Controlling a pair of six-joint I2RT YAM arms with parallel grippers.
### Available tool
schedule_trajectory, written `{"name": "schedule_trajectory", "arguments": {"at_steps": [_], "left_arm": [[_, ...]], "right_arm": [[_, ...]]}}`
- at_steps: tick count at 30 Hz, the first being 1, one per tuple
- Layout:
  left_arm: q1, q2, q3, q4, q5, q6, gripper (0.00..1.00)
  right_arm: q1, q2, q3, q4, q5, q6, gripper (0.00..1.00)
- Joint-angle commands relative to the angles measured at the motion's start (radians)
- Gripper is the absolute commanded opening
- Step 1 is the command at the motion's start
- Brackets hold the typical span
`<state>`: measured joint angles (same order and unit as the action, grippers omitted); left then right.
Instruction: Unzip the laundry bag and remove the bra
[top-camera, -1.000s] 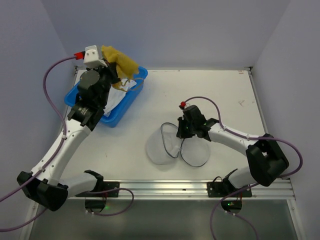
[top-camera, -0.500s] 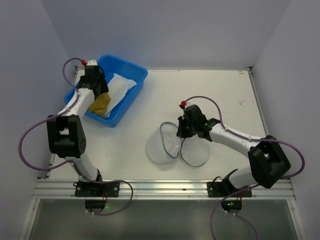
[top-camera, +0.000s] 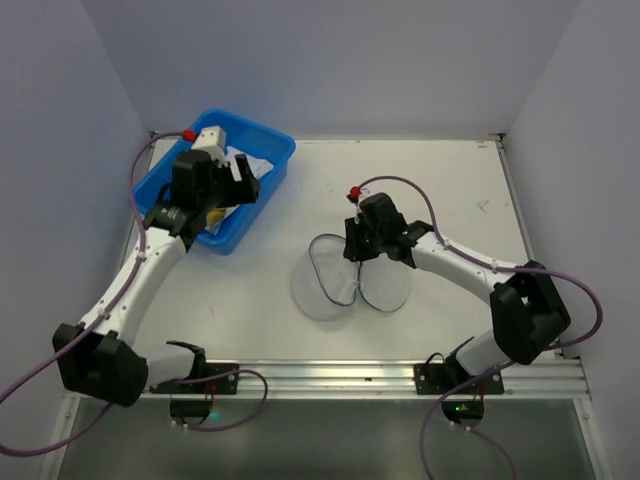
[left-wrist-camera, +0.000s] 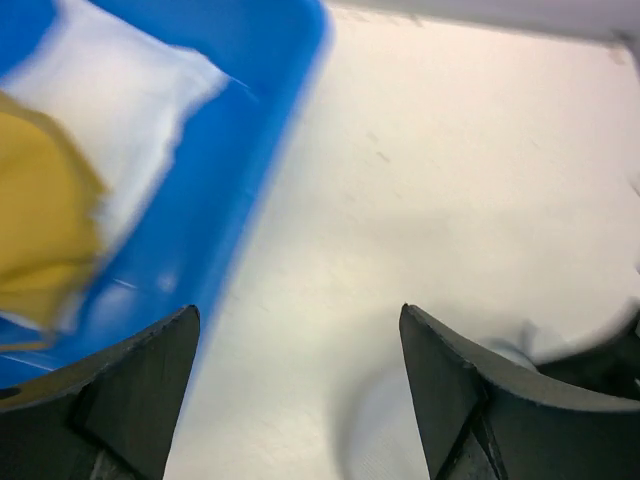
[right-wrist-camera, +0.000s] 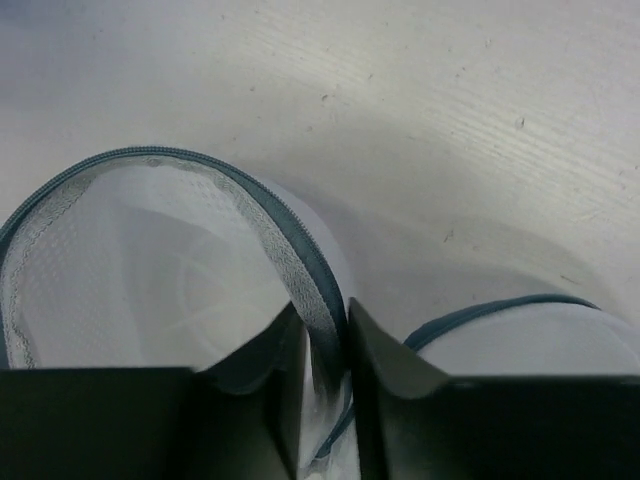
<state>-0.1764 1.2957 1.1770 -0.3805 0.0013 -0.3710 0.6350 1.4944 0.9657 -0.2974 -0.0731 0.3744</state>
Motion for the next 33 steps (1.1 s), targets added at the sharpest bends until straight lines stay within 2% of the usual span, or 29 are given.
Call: {"name": "schedule_trajectory", "arguments": {"at_steps": [1,3,4,7,12,19,23,24,26,27,29,30,33], "left_arm": [[-0.176,-0.074,-0.164,-0.034,0.1,-0.113,0.83],[-0.271,-0.113,-0.232,-0.026,0.097,-0.164,0.83],[-0.3,-0.136,-0.303,0.006,0.094,-0.216,0.82],[-0.393,-0.162,-0.454,0.089,0.063,-0.334,0.8],[-0.471,-0.099,-0.58,0.256,0.043,-0.448,0.75],[-0.494,0.016,-0.589,0.342,0.005,-0.46,0.69],[-0.494,0.057,-0.617,0.357,-0.037,-0.465,0.6],[-0.494,0.066,-0.622,0.359,-0.041,-0.467,0.52],[-0.494,0.086,-0.629,0.358,-0.058,-0.47,0.44],[-0.494,0.089,-0.635,0.353,-0.064,-0.473,0.36],[-0.494,0.088,-0.64,0.338,-0.093,-0.476,0.27],[-0.494,0.086,-0.643,0.33,-0.102,-0.477,0.2],[-0.494,0.074,-0.639,0.302,-0.13,-0.476,0.09]], "right_arm": [[0.006,0.027,0.079,-0.031,-0.024,-0.049,0.3],[0.006,0.026,0.103,-0.049,-0.027,-0.042,0.41],[0.006,0.021,0.108,-0.058,-0.019,-0.026,0.53],[0.002,-0.017,0.123,-0.1,0.03,0.041,0.7],[-0.029,-0.123,0.064,-0.19,0.179,0.202,0.83],[-0.285,-0.311,-0.267,-0.171,0.157,0.333,0.83],[-0.333,-0.323,-0.358,-0.108,0.092,0.362,0.8],[-0.34,-0.316,-0.372,-0.091,0.079,0.379,0.78],[-0.354,-0.289,-0.401,-0.056,0.055,0.399,0.76],[-0.357,-0.277,-0.407,-0.046,0.047,0.408,0.74],[-0.359,-0.243,-0.417,-0.017,0.023,0.417,0.73],[-0.359,-0.235,-0.415,-0.011,0.016,0.419,0.7],[-0.359,-0.217,-0.4,0.003,-0.025,0.397,0.64]]}}
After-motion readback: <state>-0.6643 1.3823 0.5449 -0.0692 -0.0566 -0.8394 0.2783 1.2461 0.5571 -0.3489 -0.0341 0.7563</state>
